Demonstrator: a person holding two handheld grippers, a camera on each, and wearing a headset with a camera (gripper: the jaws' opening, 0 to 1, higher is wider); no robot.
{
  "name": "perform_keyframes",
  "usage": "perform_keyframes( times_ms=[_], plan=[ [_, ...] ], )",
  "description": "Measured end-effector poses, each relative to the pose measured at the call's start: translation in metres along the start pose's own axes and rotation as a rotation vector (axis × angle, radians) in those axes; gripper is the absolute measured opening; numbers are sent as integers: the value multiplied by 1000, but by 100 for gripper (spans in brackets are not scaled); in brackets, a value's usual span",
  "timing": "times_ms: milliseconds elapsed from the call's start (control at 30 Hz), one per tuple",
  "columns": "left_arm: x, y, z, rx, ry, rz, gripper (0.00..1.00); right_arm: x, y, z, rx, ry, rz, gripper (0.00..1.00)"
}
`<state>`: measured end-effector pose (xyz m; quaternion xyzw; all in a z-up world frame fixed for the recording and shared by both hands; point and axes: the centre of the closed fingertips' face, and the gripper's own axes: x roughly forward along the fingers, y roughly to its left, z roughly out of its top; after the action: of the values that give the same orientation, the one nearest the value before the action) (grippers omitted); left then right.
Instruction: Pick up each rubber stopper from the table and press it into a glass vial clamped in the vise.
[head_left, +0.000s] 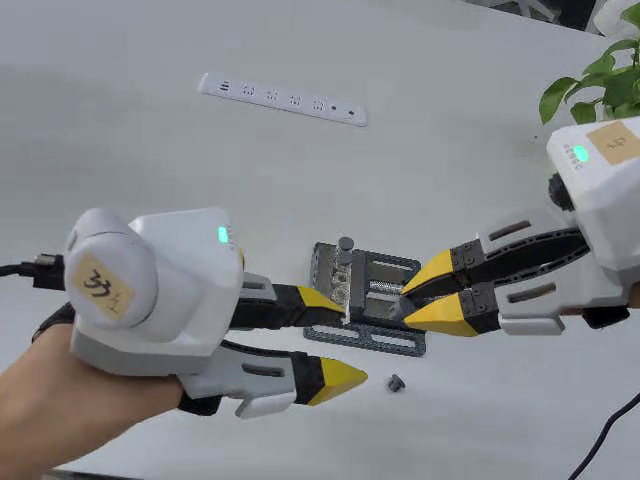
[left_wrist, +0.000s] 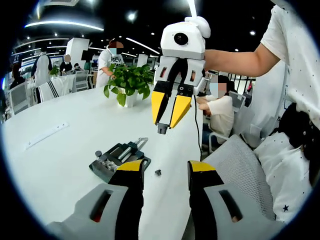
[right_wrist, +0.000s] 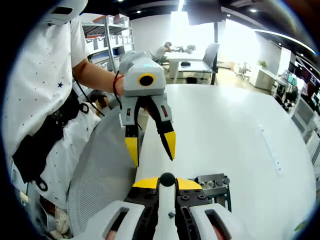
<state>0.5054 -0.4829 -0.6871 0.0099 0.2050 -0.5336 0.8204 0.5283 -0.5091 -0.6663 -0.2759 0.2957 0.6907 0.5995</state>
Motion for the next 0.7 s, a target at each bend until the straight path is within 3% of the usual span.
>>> perform_keyframes(
  times_ms=[300,700],
  plan=[
    [-18,30,-18,24,-3,106,54,7,-25,0,38,25,-51,6],
    [-25,47,-36,79,-45,148,78,29,-54,-6,85,98,-100,6]
  ],
)
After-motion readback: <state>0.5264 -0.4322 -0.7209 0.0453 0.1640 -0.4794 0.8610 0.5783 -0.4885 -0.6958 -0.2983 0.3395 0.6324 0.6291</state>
